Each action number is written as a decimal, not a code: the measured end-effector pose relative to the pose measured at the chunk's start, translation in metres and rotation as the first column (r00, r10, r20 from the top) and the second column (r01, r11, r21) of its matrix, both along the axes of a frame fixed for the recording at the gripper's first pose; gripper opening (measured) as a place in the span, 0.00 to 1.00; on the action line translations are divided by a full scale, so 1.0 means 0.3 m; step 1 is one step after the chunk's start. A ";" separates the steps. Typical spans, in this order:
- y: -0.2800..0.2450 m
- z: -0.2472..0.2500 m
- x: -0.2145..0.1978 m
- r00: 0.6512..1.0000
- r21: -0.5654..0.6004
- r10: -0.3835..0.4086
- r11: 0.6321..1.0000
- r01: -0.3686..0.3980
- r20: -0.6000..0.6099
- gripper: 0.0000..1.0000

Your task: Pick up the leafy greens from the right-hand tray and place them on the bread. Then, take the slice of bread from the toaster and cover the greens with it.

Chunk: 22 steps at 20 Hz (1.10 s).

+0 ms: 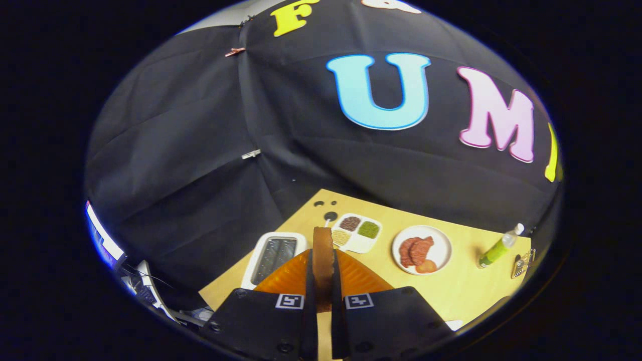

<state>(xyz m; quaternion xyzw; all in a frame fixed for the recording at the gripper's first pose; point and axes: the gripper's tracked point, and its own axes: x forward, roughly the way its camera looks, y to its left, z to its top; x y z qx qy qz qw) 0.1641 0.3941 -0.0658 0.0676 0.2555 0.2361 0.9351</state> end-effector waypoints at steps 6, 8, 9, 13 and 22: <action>-0.273 -0.323 -0.088 0.976 -0.053 -0.169 0.985 0.163 -0.140 0.15; -0.304 -0.415 -0.120 0.958 -0.034 -0.212 0.977 0.209 -0.192 0.15; -0.310 -0.454 -0.132 0.949 -0.017 -0.232 0.972 0.233 -0.214 0.15; -0.271 -0.560 -0.169 0.929 0.033 -0.258 0.961 0.276 -0.264 0.15; -0.243 -0.782 -0.173 0.859 0.192 -0.305 0.892 0.409 -0.411 0.15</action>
